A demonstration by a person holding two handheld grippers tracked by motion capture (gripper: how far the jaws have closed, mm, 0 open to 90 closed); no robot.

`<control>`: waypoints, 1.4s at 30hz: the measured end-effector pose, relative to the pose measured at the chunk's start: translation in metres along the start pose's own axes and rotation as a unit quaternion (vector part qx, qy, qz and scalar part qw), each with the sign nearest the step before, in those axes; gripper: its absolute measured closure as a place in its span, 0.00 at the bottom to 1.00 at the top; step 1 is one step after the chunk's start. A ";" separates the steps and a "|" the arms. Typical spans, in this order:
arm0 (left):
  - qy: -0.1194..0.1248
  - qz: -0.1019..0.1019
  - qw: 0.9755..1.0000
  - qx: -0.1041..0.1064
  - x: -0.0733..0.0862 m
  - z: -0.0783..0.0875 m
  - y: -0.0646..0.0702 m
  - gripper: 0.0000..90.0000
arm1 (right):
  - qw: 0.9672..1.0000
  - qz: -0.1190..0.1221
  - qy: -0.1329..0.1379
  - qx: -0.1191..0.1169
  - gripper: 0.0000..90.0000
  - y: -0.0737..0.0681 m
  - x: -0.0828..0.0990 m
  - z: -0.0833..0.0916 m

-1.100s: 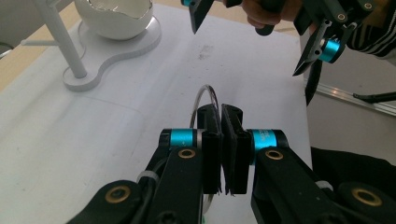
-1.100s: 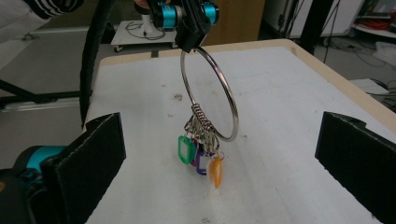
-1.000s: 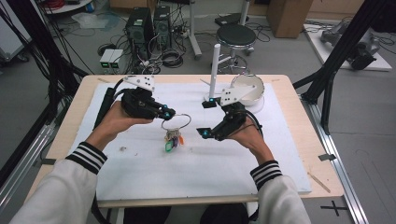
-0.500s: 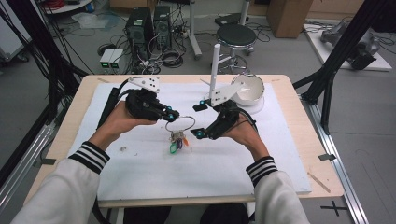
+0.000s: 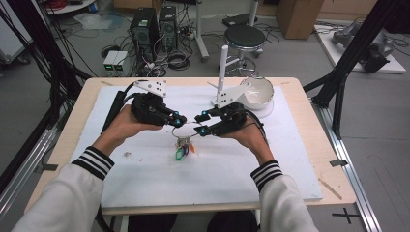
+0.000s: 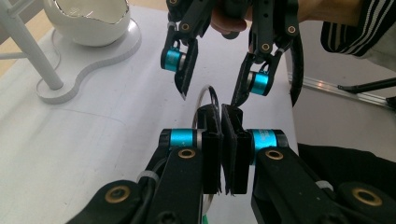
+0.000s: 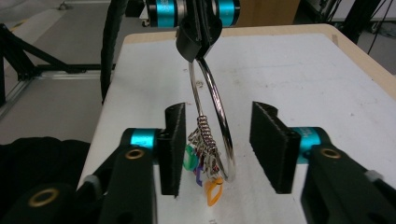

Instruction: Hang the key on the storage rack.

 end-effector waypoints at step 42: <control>0.101 0.023 0.985 -0.136 0.049 0.042 -0.034 0.02 | 0.997 -0.030 -0.013 0.064 0.98 0.028 -0.007 0.029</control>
Point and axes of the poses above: each handheld gripper's, and its own axes: z roughly backward along the jaws, x roughly out of its underside, y roughly to its right, the point moved 8 cm from there along -z, roughly forward along the jaws, and after that the axes turned 13 degrees about z, right-handed, at the moved point
